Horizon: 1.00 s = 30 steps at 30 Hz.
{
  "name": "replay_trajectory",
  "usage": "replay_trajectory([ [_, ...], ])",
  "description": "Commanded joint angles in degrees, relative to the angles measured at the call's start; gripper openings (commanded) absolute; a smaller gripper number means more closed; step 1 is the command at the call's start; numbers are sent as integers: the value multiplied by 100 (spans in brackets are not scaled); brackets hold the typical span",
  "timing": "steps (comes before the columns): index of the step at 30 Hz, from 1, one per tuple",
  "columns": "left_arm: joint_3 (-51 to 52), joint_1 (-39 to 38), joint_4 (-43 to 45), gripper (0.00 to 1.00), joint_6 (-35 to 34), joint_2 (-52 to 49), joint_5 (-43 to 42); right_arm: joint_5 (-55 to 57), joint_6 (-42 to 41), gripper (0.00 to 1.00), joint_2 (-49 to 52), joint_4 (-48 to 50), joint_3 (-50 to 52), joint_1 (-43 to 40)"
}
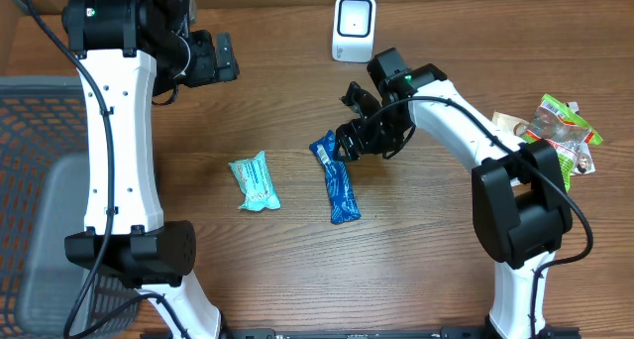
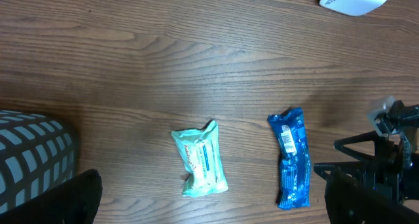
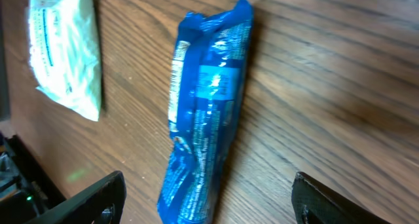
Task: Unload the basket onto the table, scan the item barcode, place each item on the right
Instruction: 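Move the right gripper to the blue packet and grasp it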
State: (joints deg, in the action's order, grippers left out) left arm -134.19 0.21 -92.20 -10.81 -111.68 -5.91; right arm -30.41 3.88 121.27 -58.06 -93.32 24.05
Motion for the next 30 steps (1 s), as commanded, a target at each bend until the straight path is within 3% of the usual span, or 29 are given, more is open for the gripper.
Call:
replay_trajectory([
  [1, -94, -22, -11, 100, -81, -7, 17, -87, 116, 79, 155, 24, 48, 42],
  [9, -94, -22, -11, 100, -81, -7, 15, -81, 595, 71, 533, 0, 225, 24],
  [11, -94, -22, -11, 100, -81, -7, 17, -216, 743, 58, 605, -131, 227, 26],
  [14, -94, -22, -11, 100, -81, -7, 17, -431, 822, 50, 669, -212, 334, 31],
  [23, -94, -22, -11, 100, -81, -7, 17, -466, 815, 47, 669, -173, 776, 31],
  [30, -94, -22, -11, 100, -81, -7, 17, -415, 553, 47, 669, 581, 741, -122],
])
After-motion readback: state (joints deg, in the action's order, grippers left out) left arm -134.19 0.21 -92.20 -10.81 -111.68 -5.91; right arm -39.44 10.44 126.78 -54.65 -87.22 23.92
